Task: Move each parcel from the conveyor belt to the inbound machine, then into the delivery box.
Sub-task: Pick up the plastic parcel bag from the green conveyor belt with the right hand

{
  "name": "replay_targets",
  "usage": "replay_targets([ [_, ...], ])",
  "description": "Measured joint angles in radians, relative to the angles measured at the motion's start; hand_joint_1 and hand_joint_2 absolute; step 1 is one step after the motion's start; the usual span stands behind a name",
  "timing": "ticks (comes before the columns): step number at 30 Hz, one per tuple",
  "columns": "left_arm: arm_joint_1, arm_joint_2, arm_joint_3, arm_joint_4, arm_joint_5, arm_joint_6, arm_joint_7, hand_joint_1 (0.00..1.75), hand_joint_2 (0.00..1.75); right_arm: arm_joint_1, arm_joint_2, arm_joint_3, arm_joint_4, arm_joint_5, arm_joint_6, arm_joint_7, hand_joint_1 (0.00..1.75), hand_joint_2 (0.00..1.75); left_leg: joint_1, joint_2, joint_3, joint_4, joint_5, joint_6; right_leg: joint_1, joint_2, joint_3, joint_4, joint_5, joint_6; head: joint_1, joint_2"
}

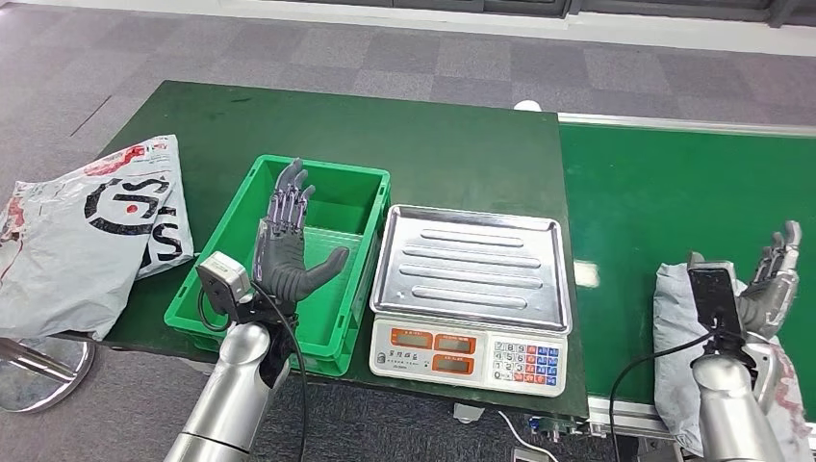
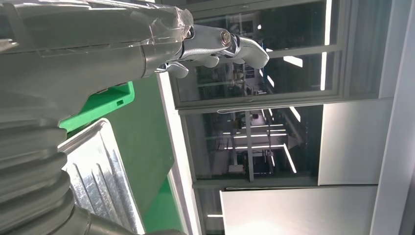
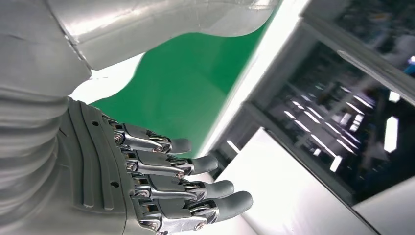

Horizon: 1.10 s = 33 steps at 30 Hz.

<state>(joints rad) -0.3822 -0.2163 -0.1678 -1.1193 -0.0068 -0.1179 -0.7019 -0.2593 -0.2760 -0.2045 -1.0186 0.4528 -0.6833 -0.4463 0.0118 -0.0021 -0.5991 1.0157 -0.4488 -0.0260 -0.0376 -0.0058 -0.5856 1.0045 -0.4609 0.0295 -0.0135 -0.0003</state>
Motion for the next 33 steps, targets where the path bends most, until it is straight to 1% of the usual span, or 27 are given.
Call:
replay_targets([
  [2, 0.000, 0.000, 0.000, -0.001, -0.001, 0.000, 0.000, 0.00, 1.75, -0.009, -0.008, -0.008, 0.026, 0.080, 0.044, 0.109, 0.00, 1.75, 0.000, 0.000, 0.000, 0.000, 0.000, 0.000, 0.000, 0.000, 0.000, 0.000, 0.000, 0.000, 0.000, 0.000],
  [6, 0.005, 0.002, 0.000, -0.001, -0.007, -0.005, 0.000, 0.00, 1.75, -0.032, -0.032, -0.015, 0.115, 0.273, 0.156, 0.376, 0.00, 1.75, 0.000, -0.001, 0.000, 0.000, 0.000, 0.000, 0.000, -0.001, 0.001, 0.000, 0.000, 0.000, 0.000, 0.000],
  [9, 0.011, 0.003, 0.000, -0.002, -0.015, -0.004, 0.000, 0.00, 1.75, -0.040, -0.037, -0.015, 0.163, 0.376, 0.242, 0.501, 0.00, 1.75, 0.000, -0.001, 0.000, 0.000, 0.000, 0.000, 0.000, -0.001, 0.001, 0.000, 0.000, 0.000, 0.000, 0.000],
  [13, 0.018, 0.003, 0.000, -0.004, -0.016, 0.003, 0.000, 0.00, 1.75, -0.058, -0.037, -0.015, 0.222, 0.477, 0.351, 0.622, 0.00, 1.75, 0.000, -0.001, 0.000, 0.000, 0.000, 0.000, 0.000, -0.001, 0.000, 0.000, 0.000, 0.000, 0.000, 0.000],
  [15, 0.019, 0.003, 0.000, -0.004, -0.016, 0.003, 0.000, 0.00, 1.75, -0.071, -0.038, -0.015, 0.249, 0.508, 0.385, 0.654, 0.00, 1.75, 0.000, -0.001, 0.000, 0.000, 0.000, 0.000, 0.000, -0.001, 0.000, 0.000, 0.000, 0.000, 0.000, 0.000],
  [17, 0.020, 0.003, 0.000, -0.004, -0.016, 0.003, 0.000, 0.00, 1.75, -0.081, -0.038, -0.015, 0.269, 0.518, 0.399, 0.667, 0.00, 1.75, 0.000, -0.001, 0.000, 0.000, 0.000, 0.000, 0.000, -0.001, 0.001, 0.000, 0.000, 0.000, 0.000, 0.000],
  [26, 0.024, 0.003, 0.000, -0.004, -0.017, 0.004, 0.000, 0.00, 1.75, -0.097, -0.038, -0.015, 0.310, 0.528, 0.420, 0.677, 0.00, 1.75, 0.000, -0.001, 0.000, 0.000, 0.000, 0.000, 0.000, -0.001, 0.001, 0.000, 0.000, 0.000, 0.000, 0.000],
  [28, 0.024, 0.003, 0.000, -0.003, -0.019, 0.006, 0.000, 0.00, 1.75, -0.100, -0.040, -0.015, 0.321, 0.539, 0.460, 0.684, 0.00, 1.75, 0.000, -0.001, 0.000, 0.000, 0.000, 0.000, 0.000, -0.001, 0.001, 0.000, 0.000, 0.000, 0.000, 0.000],
  [31, 0.024, 0.004, 0.000, -0.003, -0.022, 0.012, 0.000, 0.00, 1.75, -0.107, -0.043, -0.015, 0.349, 0.564, 0.548, 0.686, 0.00, 1.75, 0.000, -0.001, 0.000, 0.000, 0.000, 0.000, 0.000, -0.002, 0.001, 0.000, 0.000, 0.000, 0.000, 0.000],
  [33, 0.023, 0.005, 0.000, -0.002, -0.021, 0.016, 0.000, 0.00, 1.75, -0.117, -0.045, -0.015, 0.371, 0.580, 0.591, 0.676, 0.87, 1.75, 0.000, -0.001, 0.000, 0.000, 0.000, 0.000, 0.000, -0.002, 0.001, 0.000, 0.000, 0.000, 0.000, 0.000],
])
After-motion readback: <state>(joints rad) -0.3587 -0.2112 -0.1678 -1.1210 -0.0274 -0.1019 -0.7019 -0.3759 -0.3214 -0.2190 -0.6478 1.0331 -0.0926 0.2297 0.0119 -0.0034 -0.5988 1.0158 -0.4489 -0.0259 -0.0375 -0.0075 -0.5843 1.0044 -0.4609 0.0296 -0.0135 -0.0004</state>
